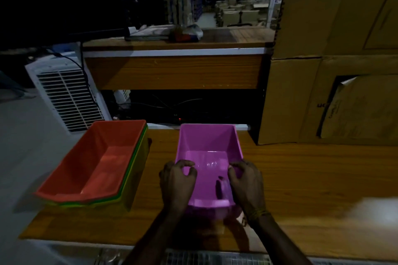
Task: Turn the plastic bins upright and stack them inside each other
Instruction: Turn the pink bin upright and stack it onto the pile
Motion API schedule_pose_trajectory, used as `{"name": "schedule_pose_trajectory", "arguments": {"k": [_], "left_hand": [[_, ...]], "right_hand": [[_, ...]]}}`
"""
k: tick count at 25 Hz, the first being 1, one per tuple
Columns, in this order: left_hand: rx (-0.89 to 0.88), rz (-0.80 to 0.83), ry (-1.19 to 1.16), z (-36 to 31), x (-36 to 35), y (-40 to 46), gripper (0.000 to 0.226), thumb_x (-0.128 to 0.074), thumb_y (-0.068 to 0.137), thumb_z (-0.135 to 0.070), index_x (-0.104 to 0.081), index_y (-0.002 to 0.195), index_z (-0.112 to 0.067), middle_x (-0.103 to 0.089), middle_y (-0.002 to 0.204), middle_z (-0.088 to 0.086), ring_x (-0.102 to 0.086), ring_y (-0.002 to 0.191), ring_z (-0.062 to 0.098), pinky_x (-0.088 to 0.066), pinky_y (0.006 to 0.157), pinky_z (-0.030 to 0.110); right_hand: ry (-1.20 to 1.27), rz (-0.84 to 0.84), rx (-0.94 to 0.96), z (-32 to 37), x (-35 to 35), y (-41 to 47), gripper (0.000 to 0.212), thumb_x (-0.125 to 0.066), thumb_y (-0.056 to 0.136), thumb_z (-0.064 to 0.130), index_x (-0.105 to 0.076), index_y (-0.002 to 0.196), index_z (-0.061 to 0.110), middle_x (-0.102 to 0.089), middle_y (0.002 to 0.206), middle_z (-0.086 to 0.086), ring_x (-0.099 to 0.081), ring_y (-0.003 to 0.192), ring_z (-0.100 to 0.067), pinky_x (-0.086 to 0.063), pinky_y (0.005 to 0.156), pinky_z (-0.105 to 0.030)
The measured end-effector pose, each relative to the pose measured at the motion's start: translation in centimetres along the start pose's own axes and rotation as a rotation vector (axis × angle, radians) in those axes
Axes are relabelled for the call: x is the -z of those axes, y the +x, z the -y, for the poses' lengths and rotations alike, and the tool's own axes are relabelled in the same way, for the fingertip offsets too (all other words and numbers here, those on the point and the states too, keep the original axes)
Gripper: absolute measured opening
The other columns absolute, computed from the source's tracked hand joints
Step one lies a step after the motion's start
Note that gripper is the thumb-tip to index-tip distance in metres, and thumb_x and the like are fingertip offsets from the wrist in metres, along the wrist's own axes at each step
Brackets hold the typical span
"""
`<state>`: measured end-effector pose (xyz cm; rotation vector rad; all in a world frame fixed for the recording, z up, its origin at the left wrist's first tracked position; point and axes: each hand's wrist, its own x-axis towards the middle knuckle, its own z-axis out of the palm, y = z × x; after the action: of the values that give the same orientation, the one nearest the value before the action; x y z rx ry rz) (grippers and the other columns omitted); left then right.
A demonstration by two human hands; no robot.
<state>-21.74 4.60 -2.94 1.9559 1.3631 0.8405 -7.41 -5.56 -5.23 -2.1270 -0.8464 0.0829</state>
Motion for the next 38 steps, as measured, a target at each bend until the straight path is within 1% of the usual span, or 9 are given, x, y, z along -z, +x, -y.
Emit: {"name": "schedule_pose_trajectory", "arguments": {"k": [3, 7, 10, 13, 19, 23, 28, 32, 38], "left_hand": [[-0.084, -0.029, -0.053, 0.4, 4.2, 2.5, 0.018, -0.053, 0.073, -0.043, -0.067, 0.085, -0.043, -0.068, 0.101, 0.002, -0.063, 0.096, 0.027, -0.053, 0.085, 0.041], [-0.184, -0.129, -0.019, 0.7, 11.4, 6.8, 0.022, -0.056, 0.077, -0.04, -0.072, 0.088, -0.032, -0.071, 0.101, 0.007, -0.063, 0.097, 0.03, -0.049, 0.089, 0.039], [-0.222, -0.216, -0.052, 1.2, 17.0, 9.8, 0.018, -0.063, 0.08, -0.034, -0.075, 0.089, -0.024, -0.074, 0.096, 0.006, -0.067, 0.089, 0.026, -0.051, 0.079, 0.033], [-0.217, -0.291, -0.057, 1.5, 21.8, 11.3, 0.016, -0.067, 0.085, -0.027, -0.076, 0.093, -0.017, -0.075, 0.098, 0.004, -0.063, 0.084, 0.015, -0.041, 0.071, 0.024], [-0.134, -0.343, -0.027, 5.5, 28.4, 13.6, 0.02, -0.065, 0.086, -0.03, -0.075, 0.097, -0.018, -0.073, 0.1, 0.002, -0.06, 0.082, 0.016, -0.038, 0.07, 0.024], [-0.101, -0.345, -0.008, 8.2, 30.5, 14.2, 0.021, -0.066, 0.087, -0.028, -0.074, 0.1, -0.016, -0.073, 0.107, 0.004, -0.057, 0.086, 0.013, -0.041, 0.073, 0.026], [-0.035, -0.283, -0.016, 12.0, 30.9, 15.2, 0.017, -0.067, 0.084, -0.03, -0.075, 0.094, -0.019, -0.073, 0.105, 0.007, -0.066, 0.093, 0.026, -0.053, 0.079, 0.036], [0.005, -0.235, -0.032, 14.3, 29.5, 14.8, 0.016, -0.067, 0.086, -0.023, -0.075, 0.095, -0.013, -0.074, 0.103, 0.008, -0.06, 0.086, 0.017, -0.043, 0.075, 0.028], [0.052, -0.211, -0.022, 17.0, 27.2, 14.3, 0.014, -0.065, 0.088, -0.022, -0.073, 0.094, -0.013, -0.074, 0.1, 0.009, -0.057, 0.08, 0.017, -0.041, 0.073, 0.027]], "right_hand": [[0.033, -0.084, 0.056, 4.6, -0.8, -0.5, 0.026, -0.054, 0.09, 0.035, -0.069, 0.105, 0.02, -0.067, 0.111, -0.008, -0.059, 0.101, -0.026, -0.05, 0.088, -0.042], [0.136, -0.165, 0.183, 12.6, -1.9, -0.8, 0.031, -0.052, 0.084, 0.037, -0.071, 0.103, 0.022, -0.07, 0.103, -0.006, -0.063, 0.099, -0.023, -0.05, 0.088, -0.048], [0.182, -0.203, 0.266, 18.5, -3.5, -0.7, 0.027, -0.055, 0.083, 0.033, -0.073, 0.1, 0.021, -0.072, 0.102, -0.002, -0.065, 0.098, -0.02, -0.051, 0.088, -0.049], [0.198, -0.188, 0.303, 23.0, -6.0, -0.8, 0.026, -0.057, 0.083, 0.033, -0.073, 0.1, 0.021, -0.073, 0.103, -0.002, -0.066, 0.097, -0.021, -0.051, 0.09, -0.048], [0.203, -0.091, 0.348, 29.5, -10.2, -1.8, 0.03, -0.057, 0.083, 0.036, -0.074, 0.102, 0.022, -0.072, 0.109, -0.004, -0.064, 0.104, -0.024, -0.046, 0.098, -0.044], [0.186, -0.019, 0.356, 31.2, -12.8, -2.8, 0.035, -0.051, 0.081, 0.042, -0.073, 0.102, 0.024, -0.071, 0.111, -0.002, -0.062, 0.107, -0.023, -0.041, 0.1, -0.038], [0.087, 0.077, 0.333, 31.1, -16.2, -3.9, 0.043, -0.044, 0.079, 0.049, -0.071, 0.104, 0.026, -0.07, 0.113, 0.001, -0.057, 0.113, -0.021, -0.029, 0.096, -0.034], [0.01, 0.161, 0.246, 29.4, -18.8, -4.3, 0.051, -0.036, 0.075, 0.056, -0.067, 0.107, 0.031, -0.066, 0.116, 0.002, -0.053, 0.116, -0.026, -0.031, 0.094, -0.035], [-0.041, 0.272, 0.176, 27.1, -20.7, -5.7, 0.044, -0.044, 0.08, 0.051, -0.066, 0.113, 0.03, -0.062, 0.122, -0.004, -0.048, 0.122, -0.028, -0.035, 0.098, -0.037]]}}
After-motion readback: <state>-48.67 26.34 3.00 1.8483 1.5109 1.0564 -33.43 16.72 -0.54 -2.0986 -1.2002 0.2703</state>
